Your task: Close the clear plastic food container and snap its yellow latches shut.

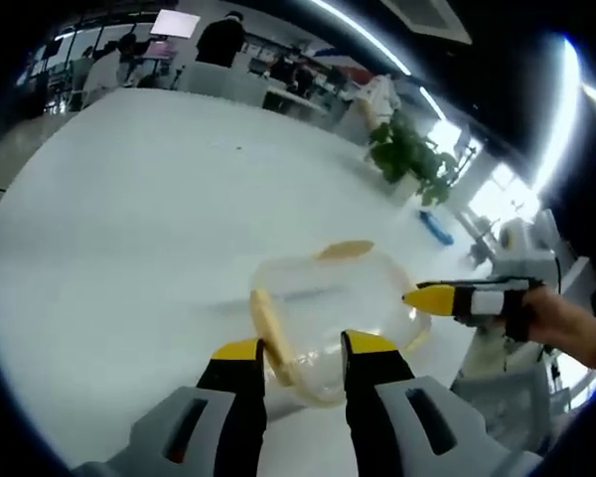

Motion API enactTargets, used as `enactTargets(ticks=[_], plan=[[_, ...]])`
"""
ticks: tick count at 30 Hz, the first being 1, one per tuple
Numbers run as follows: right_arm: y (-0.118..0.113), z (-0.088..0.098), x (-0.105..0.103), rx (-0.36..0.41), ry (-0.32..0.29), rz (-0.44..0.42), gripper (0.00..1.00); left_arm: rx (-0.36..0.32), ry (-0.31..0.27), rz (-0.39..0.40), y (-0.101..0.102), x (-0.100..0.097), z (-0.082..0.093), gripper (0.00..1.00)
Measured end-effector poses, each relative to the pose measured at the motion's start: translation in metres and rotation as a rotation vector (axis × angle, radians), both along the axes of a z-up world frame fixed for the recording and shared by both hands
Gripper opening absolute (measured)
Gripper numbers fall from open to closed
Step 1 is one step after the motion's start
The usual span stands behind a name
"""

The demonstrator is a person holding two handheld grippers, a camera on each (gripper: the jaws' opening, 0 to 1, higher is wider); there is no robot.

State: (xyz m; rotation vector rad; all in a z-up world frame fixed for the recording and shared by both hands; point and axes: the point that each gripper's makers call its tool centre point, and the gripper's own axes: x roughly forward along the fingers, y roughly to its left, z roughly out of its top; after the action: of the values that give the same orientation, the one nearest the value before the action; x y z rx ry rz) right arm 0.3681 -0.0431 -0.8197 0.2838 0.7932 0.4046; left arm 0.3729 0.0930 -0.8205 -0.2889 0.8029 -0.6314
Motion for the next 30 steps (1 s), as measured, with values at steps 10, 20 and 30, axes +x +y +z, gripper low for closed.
enactTargets(ticks=[10,20,30], plan=[[0.001,0.001,0.0,-0.016,-0.029,0.017,0.32,0.036,-0.018,-0.02,0.002,0.001,0.003,0.29],[0.004,0.023,0.007,-0.089,-0.133,0.084,0.3,0.054,-0.089,0.044,0.016,0.014,0.028,0.36],[0.026,0.035,0.013,-0.116,-0.176,0.22,0.25,0.19,-0.234,-0.166,-0.01,0.008,0.037,0.28]])
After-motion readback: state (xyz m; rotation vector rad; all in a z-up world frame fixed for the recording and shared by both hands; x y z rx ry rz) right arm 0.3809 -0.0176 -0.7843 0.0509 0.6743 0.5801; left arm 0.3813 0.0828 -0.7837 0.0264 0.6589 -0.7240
